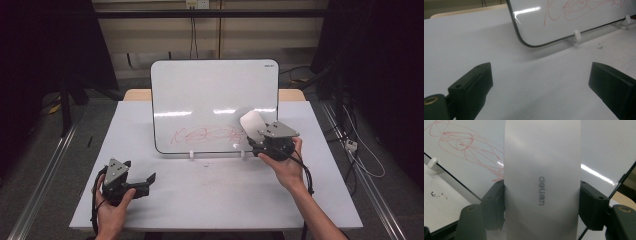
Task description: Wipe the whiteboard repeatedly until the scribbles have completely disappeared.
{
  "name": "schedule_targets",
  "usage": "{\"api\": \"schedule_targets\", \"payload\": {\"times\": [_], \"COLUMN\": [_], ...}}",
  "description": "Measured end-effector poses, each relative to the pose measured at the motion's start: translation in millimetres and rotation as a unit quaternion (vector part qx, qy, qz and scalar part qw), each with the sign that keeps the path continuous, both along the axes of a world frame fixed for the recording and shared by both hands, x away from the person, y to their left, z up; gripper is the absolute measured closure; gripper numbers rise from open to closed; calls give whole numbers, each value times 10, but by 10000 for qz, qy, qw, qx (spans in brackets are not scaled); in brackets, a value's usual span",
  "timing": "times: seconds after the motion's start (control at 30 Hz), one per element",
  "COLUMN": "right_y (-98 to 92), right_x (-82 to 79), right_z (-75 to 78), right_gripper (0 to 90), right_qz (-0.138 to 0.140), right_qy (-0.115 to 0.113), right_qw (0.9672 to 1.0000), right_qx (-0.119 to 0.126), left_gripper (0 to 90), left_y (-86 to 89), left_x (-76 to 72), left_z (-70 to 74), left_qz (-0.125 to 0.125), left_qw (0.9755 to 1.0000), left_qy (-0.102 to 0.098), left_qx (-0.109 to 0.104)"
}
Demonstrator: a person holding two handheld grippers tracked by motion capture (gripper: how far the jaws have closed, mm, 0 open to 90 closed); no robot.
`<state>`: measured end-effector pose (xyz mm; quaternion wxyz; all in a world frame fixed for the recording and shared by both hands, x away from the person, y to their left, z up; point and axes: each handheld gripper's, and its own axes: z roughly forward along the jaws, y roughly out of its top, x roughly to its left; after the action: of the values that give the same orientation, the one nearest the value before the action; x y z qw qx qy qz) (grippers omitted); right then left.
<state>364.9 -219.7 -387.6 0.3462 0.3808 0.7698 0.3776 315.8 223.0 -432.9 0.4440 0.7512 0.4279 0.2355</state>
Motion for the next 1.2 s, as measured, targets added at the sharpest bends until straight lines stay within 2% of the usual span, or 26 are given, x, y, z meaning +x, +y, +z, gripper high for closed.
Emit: {"api": "schedule_targets", "payload": {"times": [0.23,0.33,0.53,0.67,0.83,1.07,1.2], "right_y": [149,295,437,498,570,595,630], "right_x": [47,74,120,171,198,286,339], "right_z": [-20,-26,-49,-45,-60,-84,-110], "right_gripper": [315,316,316,316,316,316,316], "right_qz": [98,219,305,255,187,87,17], "right_qy": [7,-49,-150,-187,-246,-249,-266], "right_qw": [9999,9996,9985,9985,9975,9970,9955], "right_qx": [-47,-179,-422,-455,-631,-729,-915], "left_gripper": [53,53,53,53,53,53,53], "left_y": [-12,-14,0,-13,-23,-31,-21], "left_x": [-11,-10,15,23,11,9,0], "left_z": [7,7,2,1,11,14,25], "left_qz": [-42,-50,-25,-62,-74,-94,-74], "left_qw": [10000,10000,10000,10000,10000,10000,10000], "left_qy": [-3,-8,3,15,-12,-11,-38], "left_qx": [11,1,-8,-4,2,15,1]}}
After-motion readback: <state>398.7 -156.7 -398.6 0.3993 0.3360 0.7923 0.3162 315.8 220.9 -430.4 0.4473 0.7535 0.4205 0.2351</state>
